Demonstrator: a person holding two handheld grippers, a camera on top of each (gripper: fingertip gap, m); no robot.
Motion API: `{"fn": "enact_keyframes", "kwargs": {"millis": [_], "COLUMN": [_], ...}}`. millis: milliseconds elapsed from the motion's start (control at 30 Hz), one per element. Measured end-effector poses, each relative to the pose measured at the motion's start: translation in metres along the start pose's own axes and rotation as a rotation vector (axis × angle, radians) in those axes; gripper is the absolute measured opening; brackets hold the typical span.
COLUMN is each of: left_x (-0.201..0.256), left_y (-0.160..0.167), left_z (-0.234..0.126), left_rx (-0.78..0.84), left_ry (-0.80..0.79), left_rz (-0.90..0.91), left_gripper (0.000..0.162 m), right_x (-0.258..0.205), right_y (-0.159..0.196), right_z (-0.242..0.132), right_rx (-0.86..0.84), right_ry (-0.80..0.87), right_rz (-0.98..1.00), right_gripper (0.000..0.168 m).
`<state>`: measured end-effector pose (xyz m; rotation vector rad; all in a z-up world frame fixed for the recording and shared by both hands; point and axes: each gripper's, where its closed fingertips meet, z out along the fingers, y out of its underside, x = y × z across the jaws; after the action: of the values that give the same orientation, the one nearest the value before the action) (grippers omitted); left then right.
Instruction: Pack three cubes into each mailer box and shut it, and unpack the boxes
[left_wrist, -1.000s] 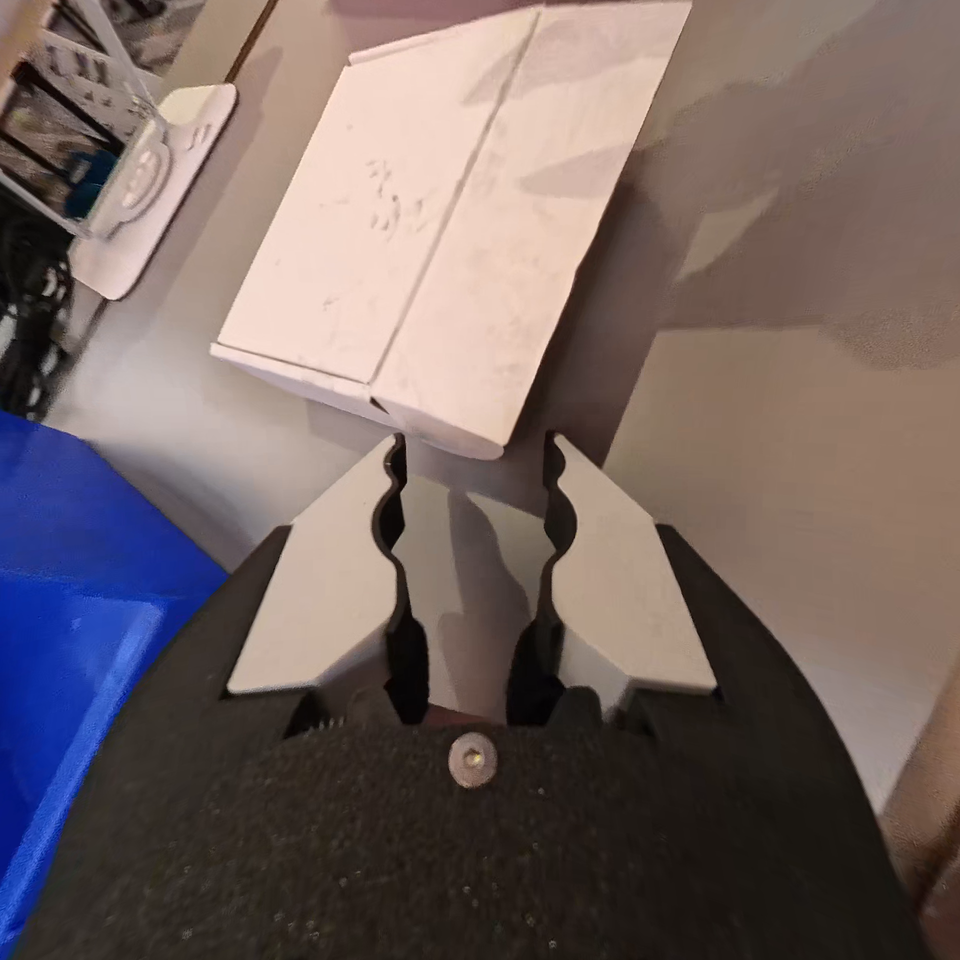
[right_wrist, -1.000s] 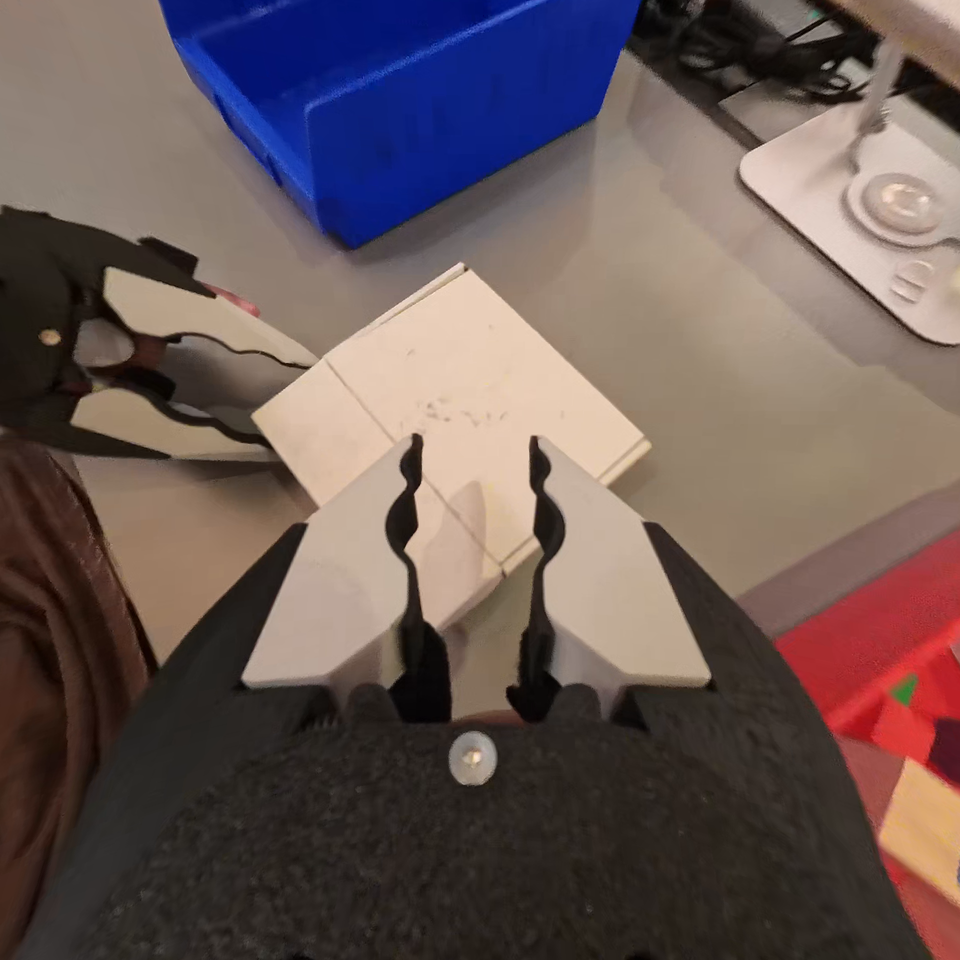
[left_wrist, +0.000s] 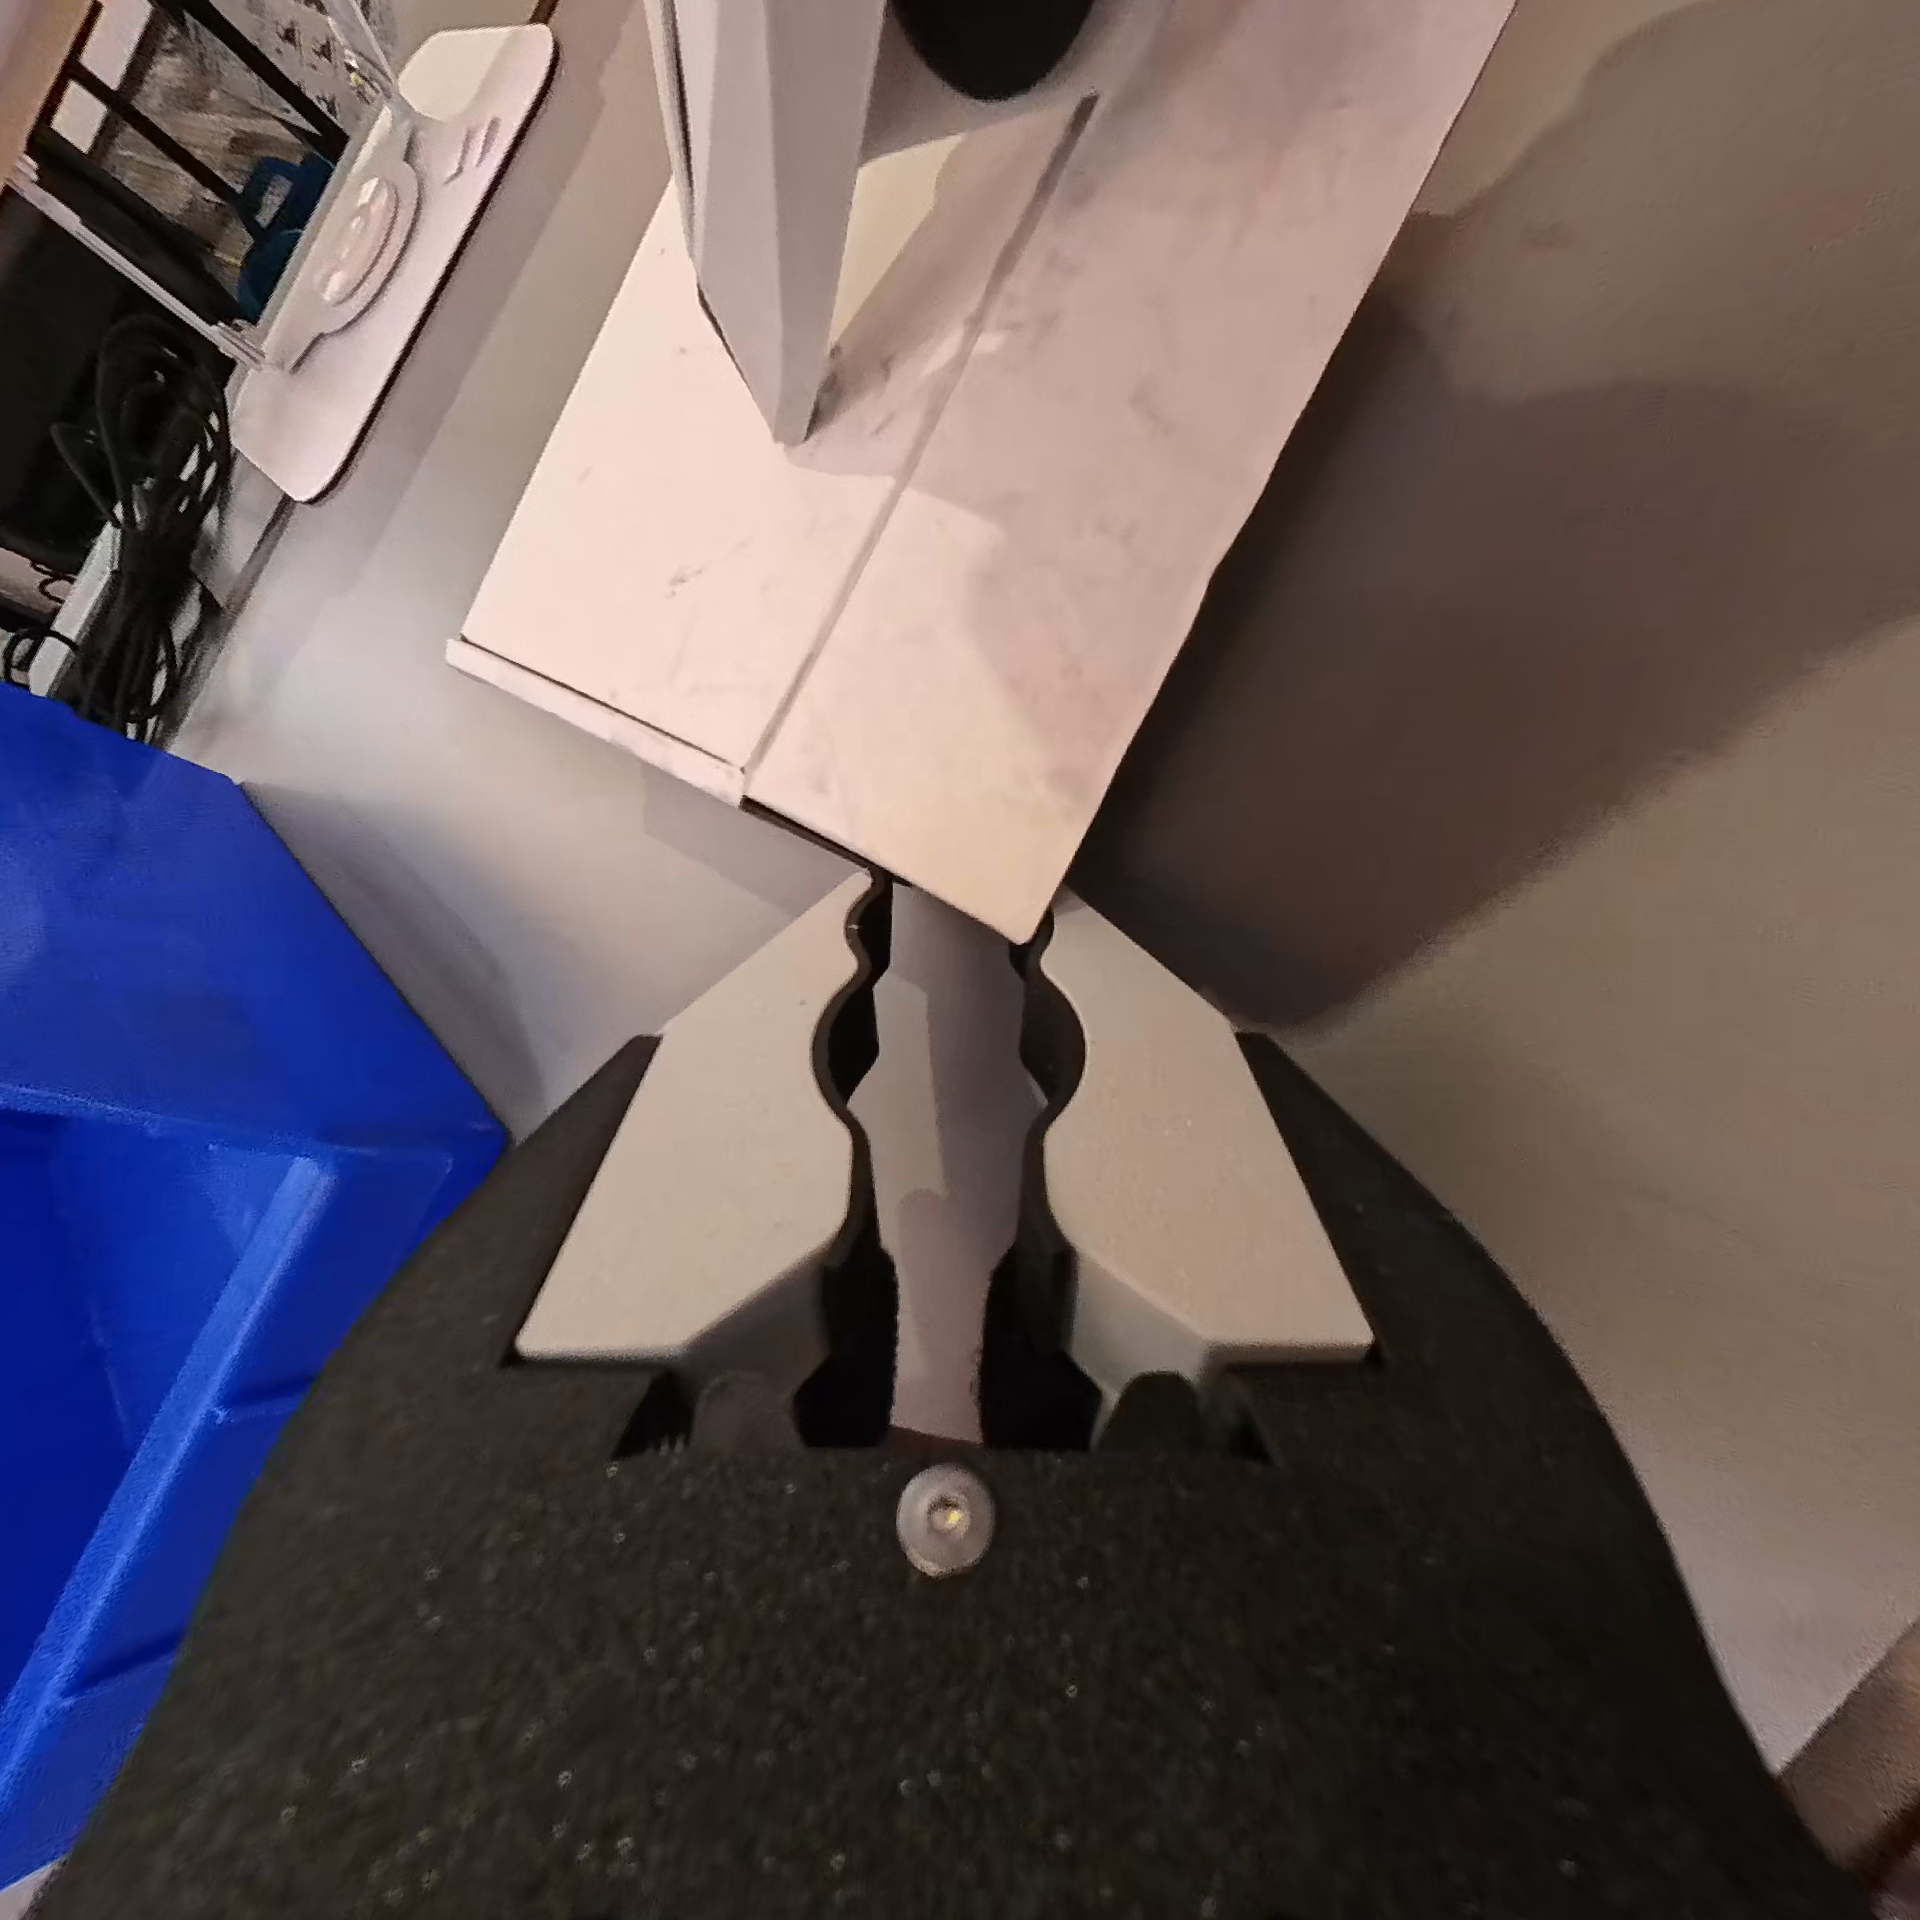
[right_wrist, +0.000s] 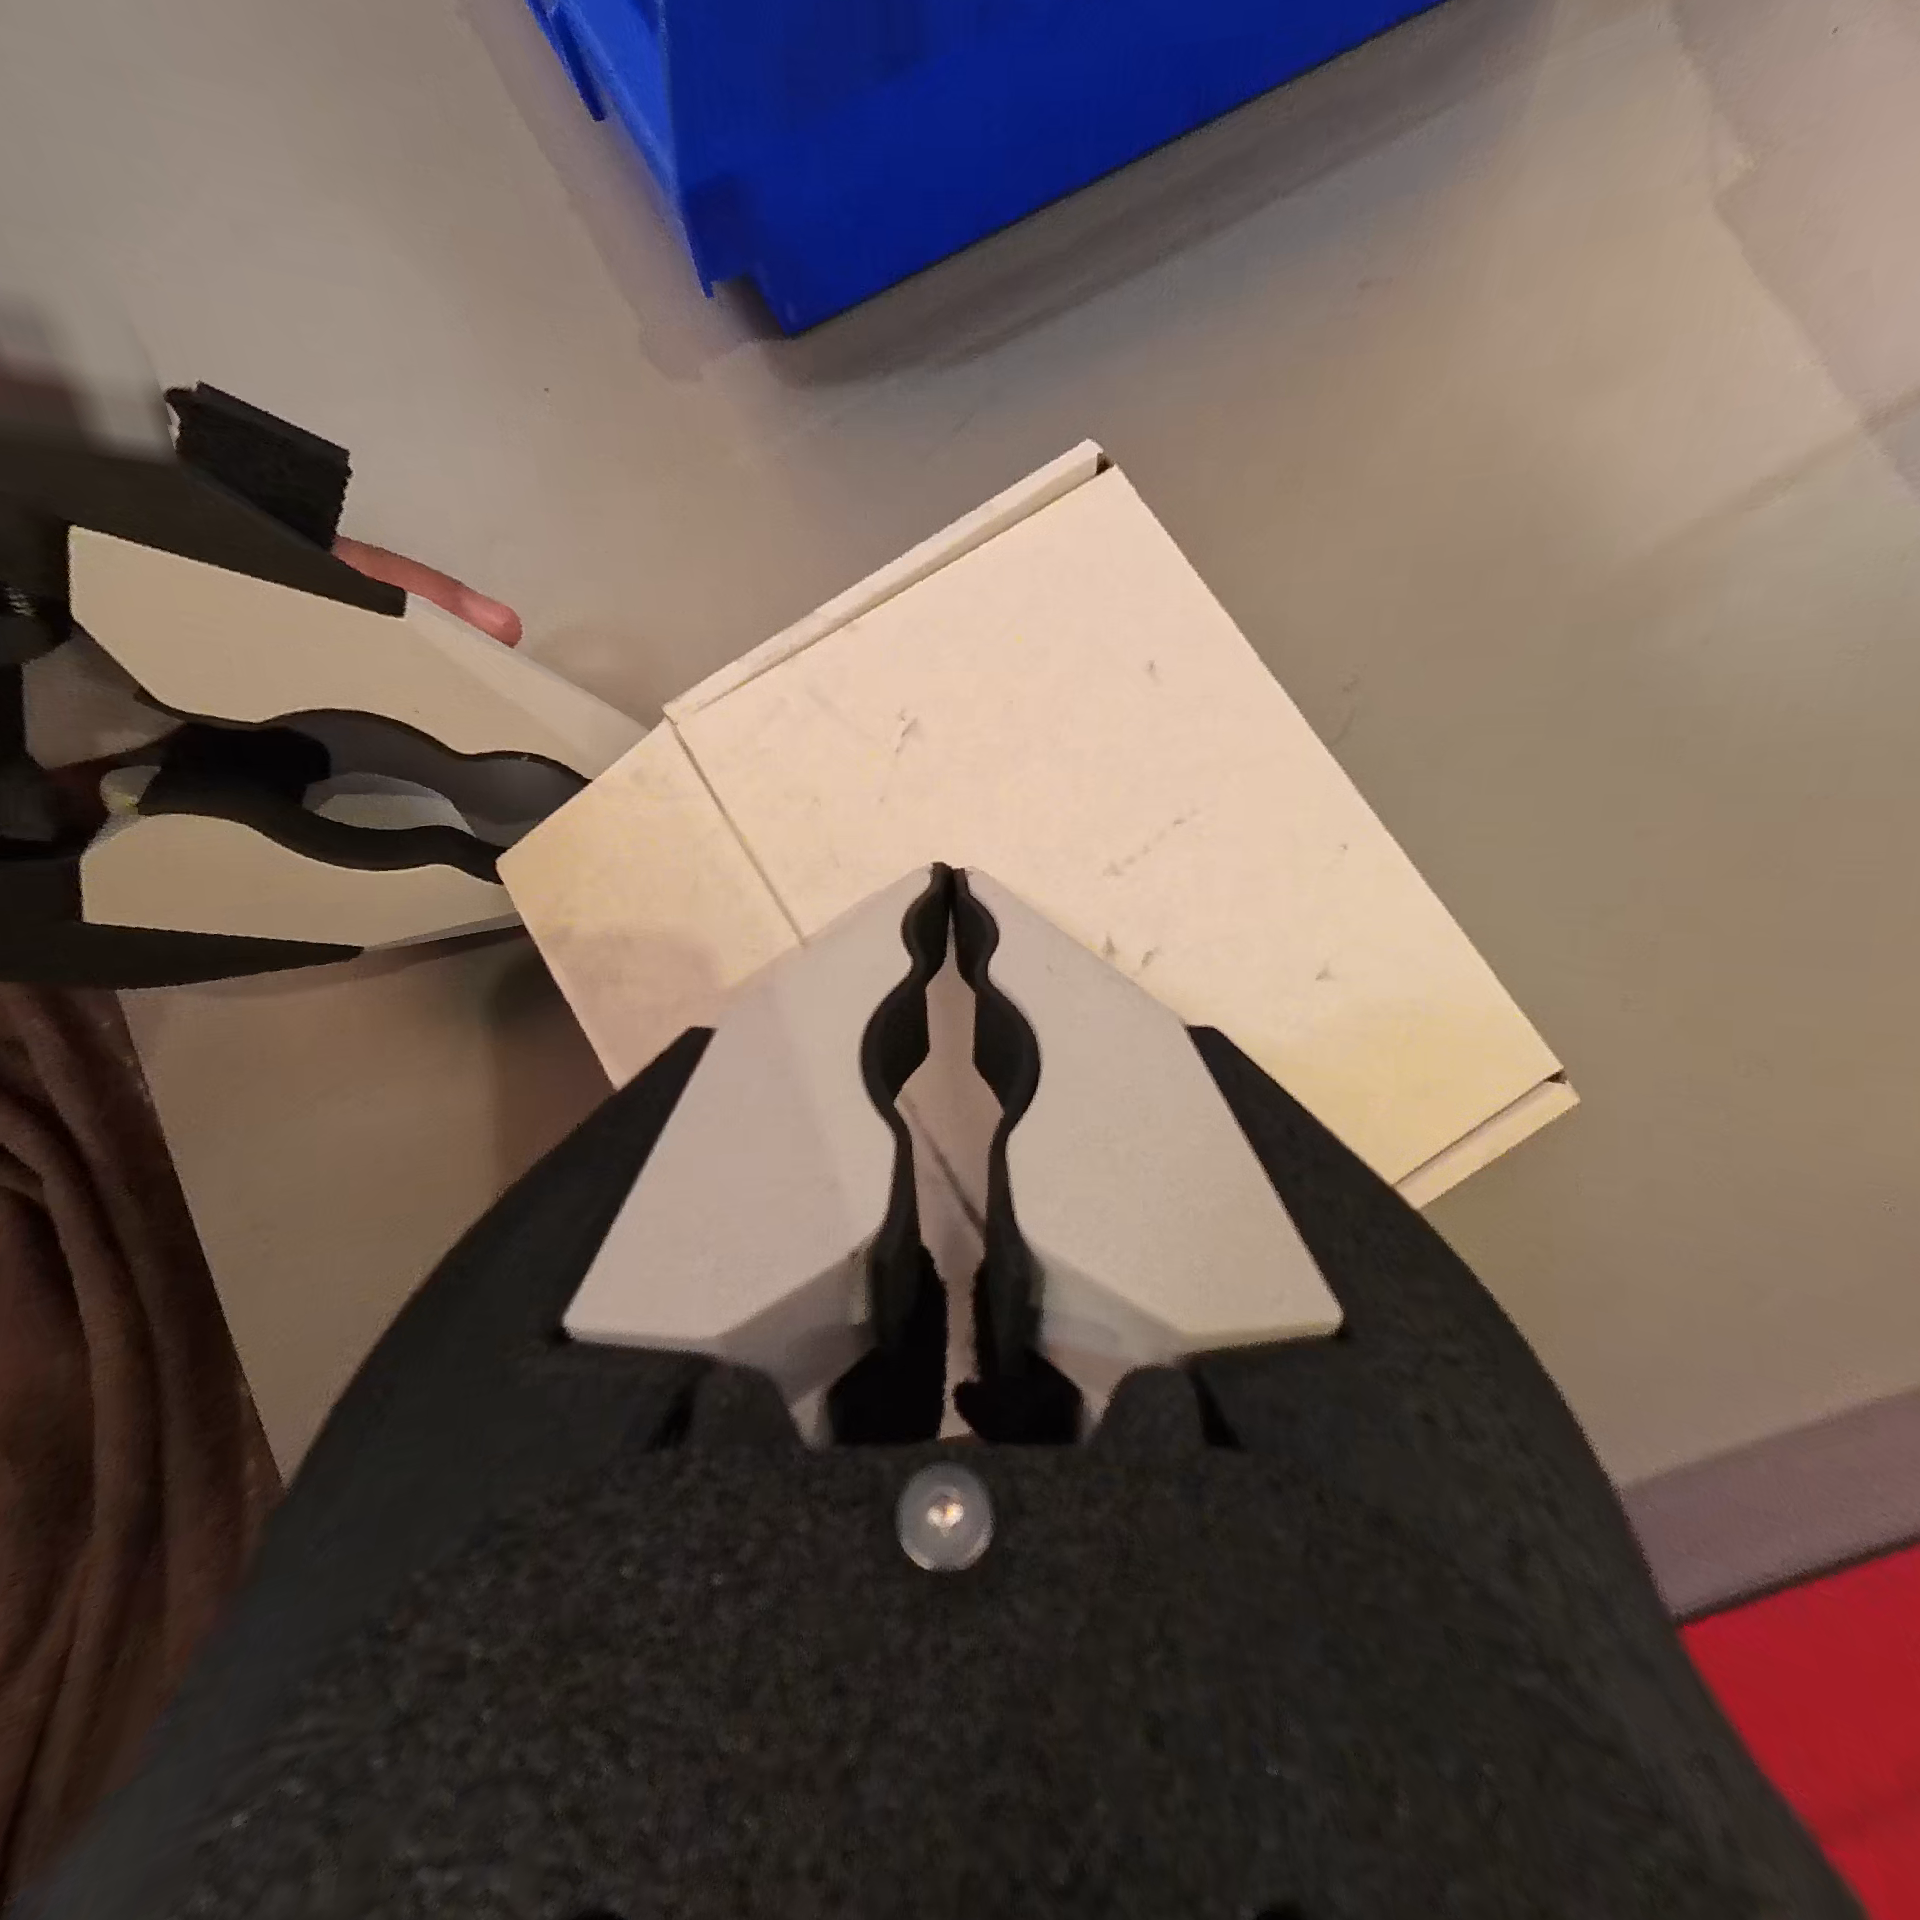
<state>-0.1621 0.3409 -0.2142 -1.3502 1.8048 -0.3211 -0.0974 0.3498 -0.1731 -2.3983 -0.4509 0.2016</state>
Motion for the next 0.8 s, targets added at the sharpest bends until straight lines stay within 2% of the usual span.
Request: {"fn": "enact_keyframes", "kwargs": {"millis": [100, 167, 267, 367, 500, 567, 667, 733, 800], "left_x": [0.001, 0.003, 0.0, -0.013, -0.005, -0.005, -0.013, -0.018, -0.01], "left_y": [0.002, 0.011, 0.027, 0.013, -0.007, -0.014, -0.013, -0.012, -0.013], "left_z": [-0.003, -0.008, -0.021, -0.033, -0.037, -0.039, -0.041, -0.043, -0.04], "left_rx": [-0.002, -0.022, -0.041, 0.064, 0.15, 0.183, 0.201, 0.22, 0.222], "left_ry": [0.019, 0.051, 0.103, 0.151, 0.29, 0.314, 0.309, 0.314, 0.413], "left_rz": [-0.014, -0.031, -0.121, -0.248, -0.396, -0.439, -0.456, -0.443, -0.454], "left_gripper": [0.02, 0.031, 0.025, 0.026, 0.032, 0.039, 0.044, 0.051, 0.062], "right_x": [0.0, 0.0, 0.0, 0.0, 0.002, 0.009, 0.022, 0.035, 0.036], "right_y": [0.0, 0.0, 0.0, 0.0, -0.001, -0.002, -0.002, 0.013, 0.039], "right_z": [0.0, 0.0, 0.0, 0.0, -0.001, -0.01, -0.042, -0.064, -0.075], "right_rx": [0.005, 0.007, 0.009, 0.01, 0.003, 0.016, 0.079, 0.087, 0.05], "right_ry": [-0.007, -0.01, -0.01, -0.007, 0.015, 0.073, 0.099, 0.104, 0.059], "right_rz": [0.009, 0.011, 0.008, 0.007, -0.031, -0.103, -0.047, 0.038, 0.137], "right_gripper": [0.0, 0.0, 0.0, 0.0, 0.0, 0.012, 0.031, 0.044, 0.059]}}
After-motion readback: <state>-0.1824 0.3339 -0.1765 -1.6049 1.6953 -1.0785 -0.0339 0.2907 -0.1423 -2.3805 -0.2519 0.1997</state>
